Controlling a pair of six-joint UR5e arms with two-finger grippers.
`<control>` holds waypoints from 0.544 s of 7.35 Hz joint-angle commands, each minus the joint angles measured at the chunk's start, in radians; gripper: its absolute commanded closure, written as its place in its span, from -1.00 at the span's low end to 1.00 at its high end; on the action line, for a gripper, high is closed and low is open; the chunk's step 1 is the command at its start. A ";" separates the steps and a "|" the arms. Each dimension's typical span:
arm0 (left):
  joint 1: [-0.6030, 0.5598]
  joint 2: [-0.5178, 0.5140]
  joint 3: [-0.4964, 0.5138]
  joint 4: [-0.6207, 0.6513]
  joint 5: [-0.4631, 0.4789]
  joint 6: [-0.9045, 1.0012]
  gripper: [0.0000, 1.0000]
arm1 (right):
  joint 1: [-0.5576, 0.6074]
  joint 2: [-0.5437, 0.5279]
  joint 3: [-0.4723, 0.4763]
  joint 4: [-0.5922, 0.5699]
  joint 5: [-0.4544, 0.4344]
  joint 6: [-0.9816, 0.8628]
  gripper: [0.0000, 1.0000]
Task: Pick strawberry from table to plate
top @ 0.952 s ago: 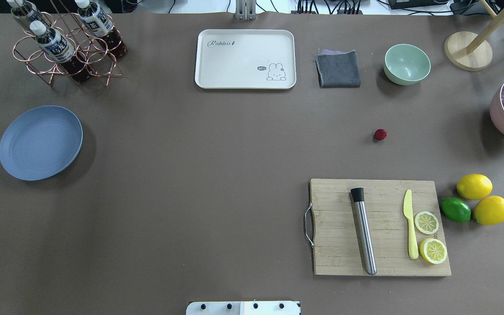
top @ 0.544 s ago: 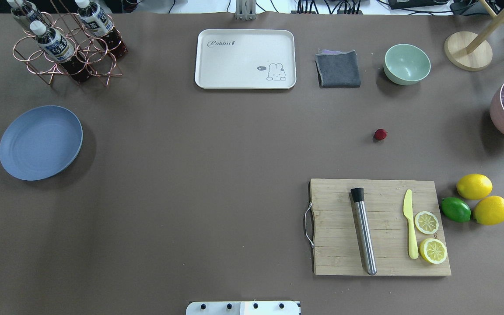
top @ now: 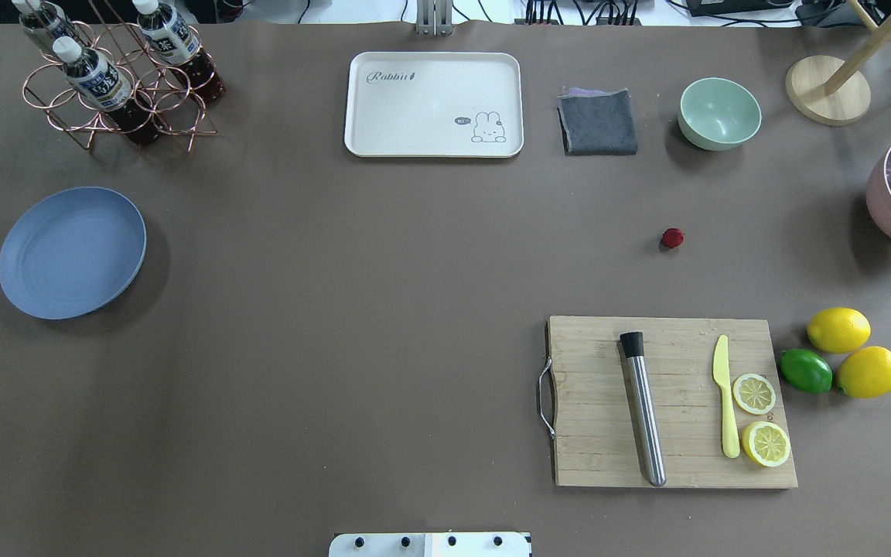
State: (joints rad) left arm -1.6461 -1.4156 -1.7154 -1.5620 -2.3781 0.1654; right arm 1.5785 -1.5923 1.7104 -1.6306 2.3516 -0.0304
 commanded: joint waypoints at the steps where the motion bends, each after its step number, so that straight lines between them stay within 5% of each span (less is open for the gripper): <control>1: -0.001 0.006 -0.018 -0.001 -0.006 -0.001 -0.96 | 0.000 0.002 0.000 0.000 0.000 0.000 -1.00; 4: -0.001 0.006 -0.019 -0.019 -0.006 0.008 -0.96 | 0.000 0.000 0.002 0.002 0.000 -0.008 -1.00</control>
State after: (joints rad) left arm -1.6470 -1.4101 -1.7328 -1.5691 -2.3827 0.1698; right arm 1.5785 -1.5917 1.7108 -1.6296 2.3516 -0.0330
